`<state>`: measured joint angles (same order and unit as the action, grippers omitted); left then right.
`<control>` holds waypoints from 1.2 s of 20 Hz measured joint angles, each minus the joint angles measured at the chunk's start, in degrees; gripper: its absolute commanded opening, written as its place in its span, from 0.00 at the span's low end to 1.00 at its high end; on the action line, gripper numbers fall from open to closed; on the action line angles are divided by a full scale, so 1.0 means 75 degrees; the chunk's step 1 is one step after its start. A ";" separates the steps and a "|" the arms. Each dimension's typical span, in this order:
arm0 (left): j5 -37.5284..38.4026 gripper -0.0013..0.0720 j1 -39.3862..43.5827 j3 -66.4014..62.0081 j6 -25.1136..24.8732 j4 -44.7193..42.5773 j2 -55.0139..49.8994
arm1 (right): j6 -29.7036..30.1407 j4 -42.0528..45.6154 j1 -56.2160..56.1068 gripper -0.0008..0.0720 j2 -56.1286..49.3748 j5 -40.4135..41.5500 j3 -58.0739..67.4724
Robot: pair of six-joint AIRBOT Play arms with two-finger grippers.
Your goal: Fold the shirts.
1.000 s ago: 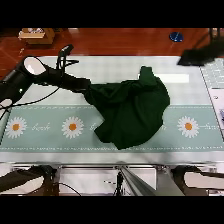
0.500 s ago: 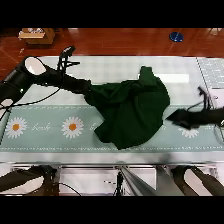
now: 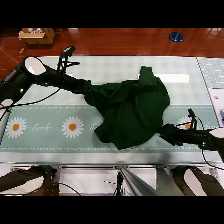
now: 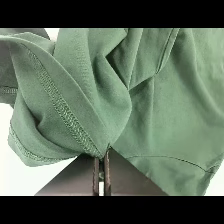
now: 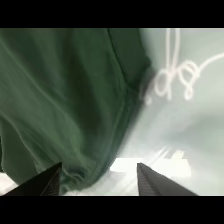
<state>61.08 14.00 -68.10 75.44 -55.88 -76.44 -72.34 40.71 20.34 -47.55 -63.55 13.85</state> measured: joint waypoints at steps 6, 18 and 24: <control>0.0000 0.05 0.0000 0.0000 0.0000 0.0003 0.0000 | -0.1297 -0.0239 -0.2069 0.53 -0.0204 0.2031 -0.0125; 0.0023 0.05 -0.1096 -0.1466 -0.0169 0.0201 0.0146 | -0.1236 -0.0347 -0.2973 0.04 0.0283 0.2996 0.2620; 0.0032 0.05 -0.2669 -0.3774 0.0207 0.1582 0.0600 | -0.1163 -0.0017 -0.1408 0.04 0.1358 0.2398 0.5884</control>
<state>61.32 -6.02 -96.40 76.99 -44.01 -71.94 -81.06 40.58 9.78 -37.36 -45.56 57.98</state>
